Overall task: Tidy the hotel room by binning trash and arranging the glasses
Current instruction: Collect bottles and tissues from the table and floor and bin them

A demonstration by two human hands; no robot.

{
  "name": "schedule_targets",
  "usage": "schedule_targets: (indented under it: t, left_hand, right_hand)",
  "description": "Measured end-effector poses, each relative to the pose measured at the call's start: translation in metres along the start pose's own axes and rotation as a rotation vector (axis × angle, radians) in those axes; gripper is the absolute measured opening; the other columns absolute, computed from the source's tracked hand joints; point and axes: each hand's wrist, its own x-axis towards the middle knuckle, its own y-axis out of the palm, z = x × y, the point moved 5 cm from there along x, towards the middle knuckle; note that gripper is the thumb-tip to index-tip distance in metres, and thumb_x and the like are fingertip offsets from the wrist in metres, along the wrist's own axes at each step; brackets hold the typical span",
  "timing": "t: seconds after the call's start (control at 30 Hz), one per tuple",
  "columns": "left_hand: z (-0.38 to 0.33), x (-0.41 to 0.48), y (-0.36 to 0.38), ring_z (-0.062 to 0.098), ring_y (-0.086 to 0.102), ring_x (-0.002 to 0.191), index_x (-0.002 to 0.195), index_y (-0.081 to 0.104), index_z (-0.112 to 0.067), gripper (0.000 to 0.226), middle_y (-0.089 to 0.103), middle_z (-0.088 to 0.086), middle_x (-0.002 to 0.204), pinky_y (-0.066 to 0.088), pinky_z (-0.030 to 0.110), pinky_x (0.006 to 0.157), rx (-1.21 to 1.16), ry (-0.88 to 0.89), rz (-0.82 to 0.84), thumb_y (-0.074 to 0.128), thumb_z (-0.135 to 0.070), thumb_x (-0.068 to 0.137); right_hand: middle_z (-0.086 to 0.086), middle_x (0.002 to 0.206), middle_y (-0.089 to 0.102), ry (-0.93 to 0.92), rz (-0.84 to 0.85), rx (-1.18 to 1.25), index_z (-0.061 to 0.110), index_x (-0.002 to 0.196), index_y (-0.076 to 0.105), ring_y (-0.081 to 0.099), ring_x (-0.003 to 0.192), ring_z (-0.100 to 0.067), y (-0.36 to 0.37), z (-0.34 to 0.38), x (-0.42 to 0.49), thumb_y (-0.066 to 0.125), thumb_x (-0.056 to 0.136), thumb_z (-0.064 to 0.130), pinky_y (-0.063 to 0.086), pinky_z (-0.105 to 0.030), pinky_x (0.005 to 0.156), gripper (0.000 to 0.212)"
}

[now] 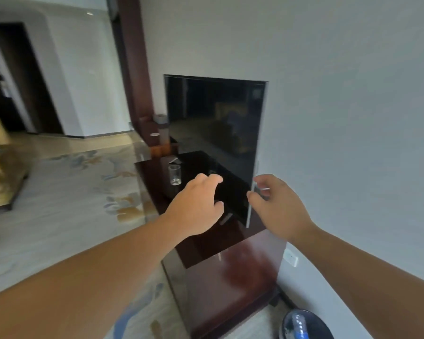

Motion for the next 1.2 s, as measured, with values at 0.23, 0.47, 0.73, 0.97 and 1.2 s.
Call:
schedule_targets:
  t: [0.23,0.47,0.73,0.97,1.2]
  left_hand:
    - [0.077,-0.061,-0.07,0.022,0.044,0.123,0.139,0.033,-0.025,0.051,0.041,0.001,0.135,0.041,0.037,0.098,0.081,-0.21,-0.074,0.051,-0.028,0.091]
    - [0.169,-0.149,-0.157,0.025,0.041,0.125,0.14,0.033,-0.026,0.052,0.04,0.003,0.132,0.041,0.038,0.097,0.159,-0.414,-0.172,0.053,-0.03,0.091]
    - [0.271,-0.281,-0.251,0.025,0.038,0.128,0.142,0.032,-0.022,0.055,0.038,0.005,0.137,0.039,0.037,0.101,0.228,-0.594,-0.282,0.054,-0.031,0.091]
    - [0.343,-0.405,-0.318,0.025,0.041,0.127,0.14,0.035,-0.024,0.055,0.039,0.003,0.137,0.04,0.038,0.1,0.293,-0.776,-0.336,0.055,-0.031,0.09]
    - [0.397,-0.509,-0.352,0.025,0.042,0.126,0.141,0.032,-0.026,0.055,0.038,0.002,0.14,0.042,0.04,0.099,0.323,-1.024,-0.392,0.053,-0.032,0.091]
  right_hand:
    - [0.007,0.131,0.054,-0.197,0.135,0.065,0.028,0.135,0.047,0.054,0.105,-0.005,0.064,0.097,0.002,0.054,0.093,0.04,0.04,-0.021,0.085,0.044]
    - [0.008,0.131,0.052,-0.413,0.295,0.187,0.026,0.135,0.047,0.05,0.116,-0.008,0.137,0.223,-0.029,0.056,0.094,0.036,0.041,-0.025,0.095,0.044]
    - [0.009,0.13,0.052,-0.558,0.398,0.259,0.029,0.131,0.049,0.051,0.116,-0.008,0.238,0.374,-0.093,0.057,0.09,0.04,0.04,-0.028,0.096,0.043]
    - [0.007,0.128,0.054,-0.663,0.501,0.329,0.027,0.127,0.053,0.054,0.115,-0.009,0.32,0.49,-0.166,0.06,0.089,0.036,0.039,-0.025,0.094,0.04]
    - [0.005,0.126,0.056,-0.793,0.691,0.378,0.026,0.127,0.054,0.054,0.113,-0.01,0.401,0.57,-0.23,0.06,0.088,0.036,0.044,-0.031,0.096,0.04]
